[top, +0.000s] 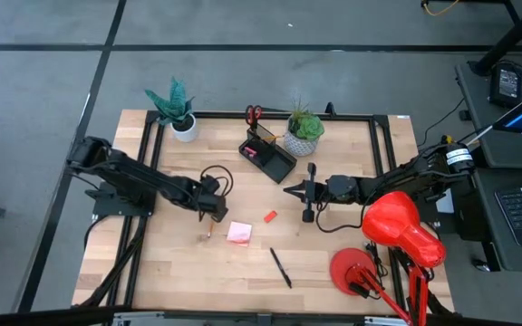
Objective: Pick and place office supplies into organizer
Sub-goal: Put the orange pencil into the black desk organizer
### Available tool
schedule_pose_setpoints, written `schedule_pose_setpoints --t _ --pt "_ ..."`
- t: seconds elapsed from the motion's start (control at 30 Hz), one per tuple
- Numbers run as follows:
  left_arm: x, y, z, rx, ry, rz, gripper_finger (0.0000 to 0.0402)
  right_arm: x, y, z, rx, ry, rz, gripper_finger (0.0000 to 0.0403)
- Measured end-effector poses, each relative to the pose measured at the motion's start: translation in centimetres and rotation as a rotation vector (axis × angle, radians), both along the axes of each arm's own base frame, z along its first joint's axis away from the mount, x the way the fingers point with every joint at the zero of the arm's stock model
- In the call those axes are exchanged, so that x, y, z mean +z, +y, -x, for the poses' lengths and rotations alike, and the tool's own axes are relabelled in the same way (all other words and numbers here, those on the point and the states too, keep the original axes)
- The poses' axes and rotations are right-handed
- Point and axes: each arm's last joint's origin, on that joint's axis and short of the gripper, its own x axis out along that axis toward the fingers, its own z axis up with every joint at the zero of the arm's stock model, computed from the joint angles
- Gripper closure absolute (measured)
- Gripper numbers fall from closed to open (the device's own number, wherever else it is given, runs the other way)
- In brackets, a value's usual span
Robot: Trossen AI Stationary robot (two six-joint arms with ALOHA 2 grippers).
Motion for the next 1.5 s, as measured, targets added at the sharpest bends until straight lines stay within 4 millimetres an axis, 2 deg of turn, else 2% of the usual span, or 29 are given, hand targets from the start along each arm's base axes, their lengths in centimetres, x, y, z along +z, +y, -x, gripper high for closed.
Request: schedule_pose_setpoints --t 0.3,0.83,1.1,1.5 --pt "-1.4 -0.2 -0.9 -0.001 0.005 -0.001 0.0300 0.1 0.0 0.0 0.000 -0.009 -0.001 0.0395" --pt "-1.5 -0.2 -0.7 0.037 0.013 0.053 0.0304 0.1 0.0 0.0 0.000 -0.009 -0.001 0.0395" --pt "-2.1 -0.3 -0.1 0.041 0.116 0.073 0.0304 0.1 0.0 0.0 -0.001 -0.007 -0.001 0.0395" --pt "-2.2 -0.4 0.1 0.022 0.163 0.147 0.0304 0.1 0.0 0.0 -0.002 -0.005 -0.001 0.0395"
